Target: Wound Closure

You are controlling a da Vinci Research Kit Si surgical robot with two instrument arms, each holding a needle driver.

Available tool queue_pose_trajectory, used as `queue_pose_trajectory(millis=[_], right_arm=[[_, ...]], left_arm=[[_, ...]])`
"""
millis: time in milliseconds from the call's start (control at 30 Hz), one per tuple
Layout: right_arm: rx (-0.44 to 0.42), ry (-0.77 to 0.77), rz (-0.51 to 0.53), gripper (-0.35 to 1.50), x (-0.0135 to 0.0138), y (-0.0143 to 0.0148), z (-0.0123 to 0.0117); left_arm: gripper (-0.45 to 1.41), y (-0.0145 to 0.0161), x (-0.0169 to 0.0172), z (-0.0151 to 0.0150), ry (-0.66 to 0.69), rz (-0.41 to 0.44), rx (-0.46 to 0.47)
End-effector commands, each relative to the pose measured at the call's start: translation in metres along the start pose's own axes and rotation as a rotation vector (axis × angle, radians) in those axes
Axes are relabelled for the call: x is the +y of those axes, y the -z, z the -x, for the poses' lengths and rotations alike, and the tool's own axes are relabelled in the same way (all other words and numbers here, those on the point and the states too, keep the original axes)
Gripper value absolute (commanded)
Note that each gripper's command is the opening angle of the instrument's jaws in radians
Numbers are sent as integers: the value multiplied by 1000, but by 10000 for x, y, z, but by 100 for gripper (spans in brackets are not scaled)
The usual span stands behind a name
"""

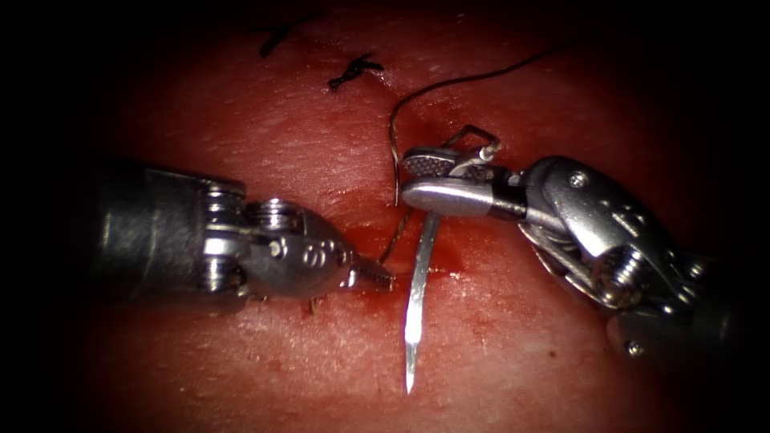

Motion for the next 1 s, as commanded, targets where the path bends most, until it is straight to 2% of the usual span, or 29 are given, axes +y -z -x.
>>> queue_pose_trajectory(millis=[33,133,200,367,500,700,867,900,1000], right_arm=[[1,34,1,-35,3,-6,3],[3,58,-1,-35,3,-7,3],[9,65,-6,-35,2,-8,4],[11,95,-8,-35,3,-8,4],[19,129,-6,-35,5,-9,3],[29,188,-7,-35,12,-16,3],[50,277,-3,-35,21,-20,3],[54,354,1,-35,25,-21,4],[59,431,5,-35,28,-21,4]], left_arm=[[-28,-9,3,2,10,11,1],[-28,-12,4,0,12,15,10],[-28,-17,7,-2,13,31,48],[-13,-23,15,-7,13,96,129],[-11,-24,21,-8,-25,151,185],[-10,-24,17,-7,-38,176,229],[4,-24,6,-8,-43,143,285],[11,-24,-3,-8,-43,93,289],[26,-24,-14,-8,-40,51,291]])
